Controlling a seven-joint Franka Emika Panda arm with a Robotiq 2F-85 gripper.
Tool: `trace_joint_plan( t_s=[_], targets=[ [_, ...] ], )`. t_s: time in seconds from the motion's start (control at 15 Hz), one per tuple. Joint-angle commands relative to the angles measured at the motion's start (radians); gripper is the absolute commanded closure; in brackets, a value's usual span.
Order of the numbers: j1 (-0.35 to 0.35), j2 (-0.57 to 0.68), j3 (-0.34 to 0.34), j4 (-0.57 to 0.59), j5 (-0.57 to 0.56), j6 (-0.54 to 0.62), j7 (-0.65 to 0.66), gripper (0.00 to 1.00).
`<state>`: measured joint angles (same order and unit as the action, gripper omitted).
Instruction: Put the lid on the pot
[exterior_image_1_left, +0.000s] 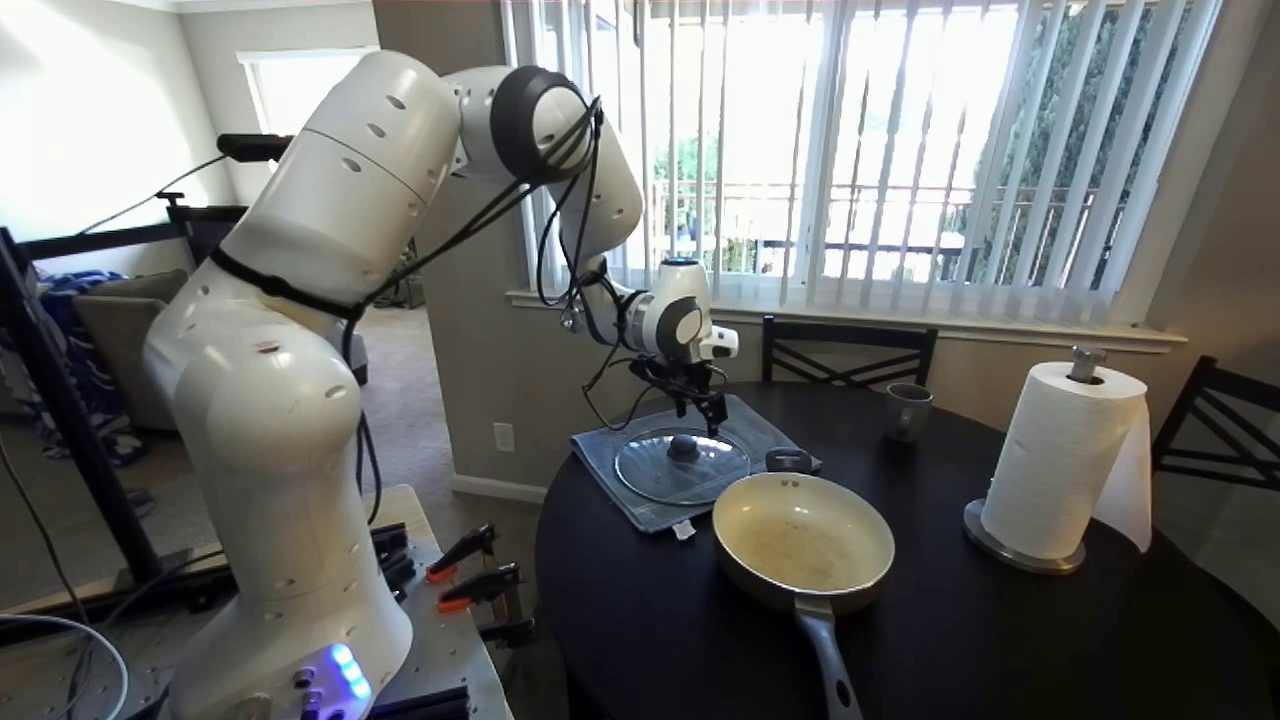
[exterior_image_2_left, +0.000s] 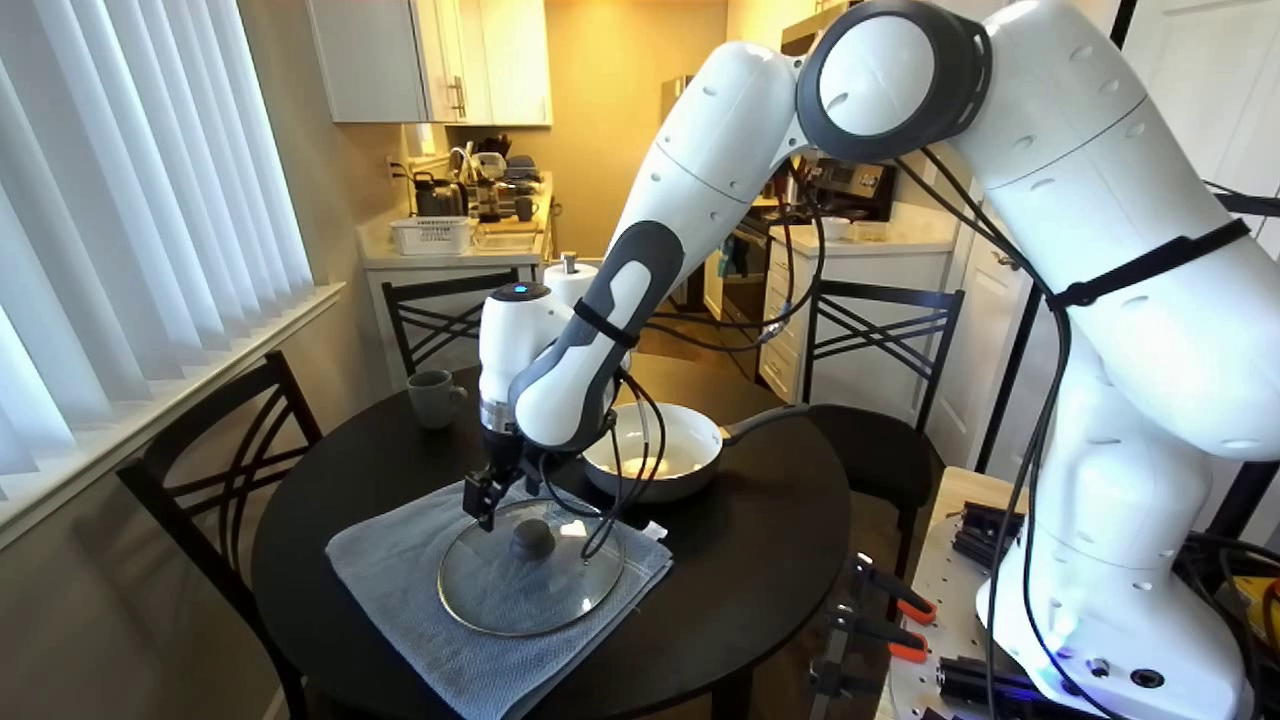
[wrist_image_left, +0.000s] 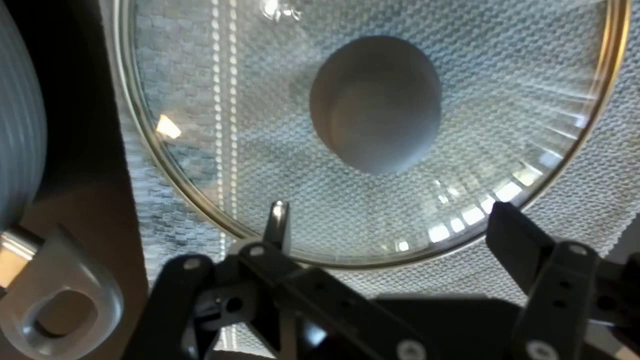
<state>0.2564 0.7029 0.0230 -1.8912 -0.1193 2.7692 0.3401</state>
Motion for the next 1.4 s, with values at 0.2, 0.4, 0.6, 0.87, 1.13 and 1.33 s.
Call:
trace_joint_plan(
  t_s=[0.2, 0.4, 0.6, 0.87, 1.13, 1.33],
  targets=[
    [-0.013, -0.008, -0.005, 0.003, 0.029, -0.158, -0.067, 0.0],
    [-0.035, 0.002, 0.043, 0.017, 0.046, -0.159, -0.12, 0.0],
    [-0.024, 0.024, 0.057, 0.043, 0.047, -0.18, -0.129, 0.0],
    [-0.048, 0.051, 0.059, 0.05, 0.084, -0.175, -0.122, 0.0],
    [-0.06, 0.051, 0.045, 0.048, 0.095, -0.139, -0.108, 0.0],
    [-0.063, 0.057, 0.045, 0.067, 0.094, -0.161, -0.112, 0.0]
  ],
)
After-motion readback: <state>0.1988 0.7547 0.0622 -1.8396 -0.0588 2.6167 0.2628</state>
